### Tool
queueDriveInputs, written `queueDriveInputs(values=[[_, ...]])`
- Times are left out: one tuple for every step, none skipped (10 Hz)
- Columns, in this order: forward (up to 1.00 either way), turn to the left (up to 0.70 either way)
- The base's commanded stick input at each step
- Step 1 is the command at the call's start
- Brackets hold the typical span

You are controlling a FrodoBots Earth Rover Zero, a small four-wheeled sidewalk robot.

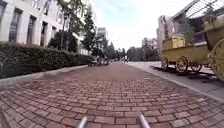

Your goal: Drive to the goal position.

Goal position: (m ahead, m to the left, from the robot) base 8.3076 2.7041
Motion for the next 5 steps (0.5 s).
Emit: queueDriveInputs(values=[[0.70, 0.00], [0.70, 0.00], [0.70, 0.00], [0.70, 0.06], [0.70, 0.14]])
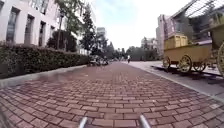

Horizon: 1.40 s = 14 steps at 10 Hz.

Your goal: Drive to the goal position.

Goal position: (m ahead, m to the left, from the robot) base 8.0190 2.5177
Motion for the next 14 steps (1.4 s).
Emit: queueDriveInputs(values=[[0.70, 0.10], [0.70, 0.00], [0.70, 0.00], [0.70, 0.00], [0.70, 0.00], [0.70, 0.00], [0.70, 0.00], [0.70, 0.00], [0.70, 0.00], [0.70, 0.00], [0.70, 0.00], [0.70, 0.00], [0.70, 0.00], [0.70, 0.00]])
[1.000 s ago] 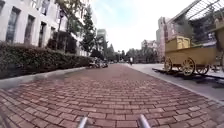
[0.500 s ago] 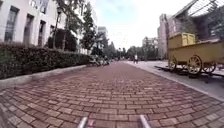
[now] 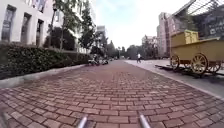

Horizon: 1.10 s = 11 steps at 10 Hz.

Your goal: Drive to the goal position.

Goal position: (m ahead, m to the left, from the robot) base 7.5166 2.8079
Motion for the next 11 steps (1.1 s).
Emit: queueDriveInputs(values=[[0.70, 0.00], [0.70, 0.00], [0.70, 0.00], [0.70, 0.00], [0.70, 0.00], [0.70, 0.00], [0.70, 0.00], [0.70, 0.00], [0.70, 0.00], [0.70, 0.00], [0.70, 0.00]])
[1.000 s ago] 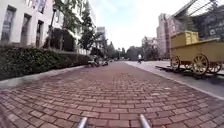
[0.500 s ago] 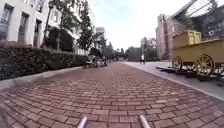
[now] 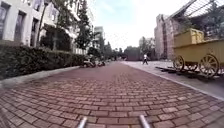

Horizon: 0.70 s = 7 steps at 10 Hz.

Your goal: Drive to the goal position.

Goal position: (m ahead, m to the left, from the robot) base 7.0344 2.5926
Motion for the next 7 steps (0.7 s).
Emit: queueDriveInputs(values=[[0.70, 0.00], [0.70, 0.00], [0.70, 0.00], [0.70, 0.03], [0.70, 0.14], [0.70, 0.00], [0.70, 0.00]])
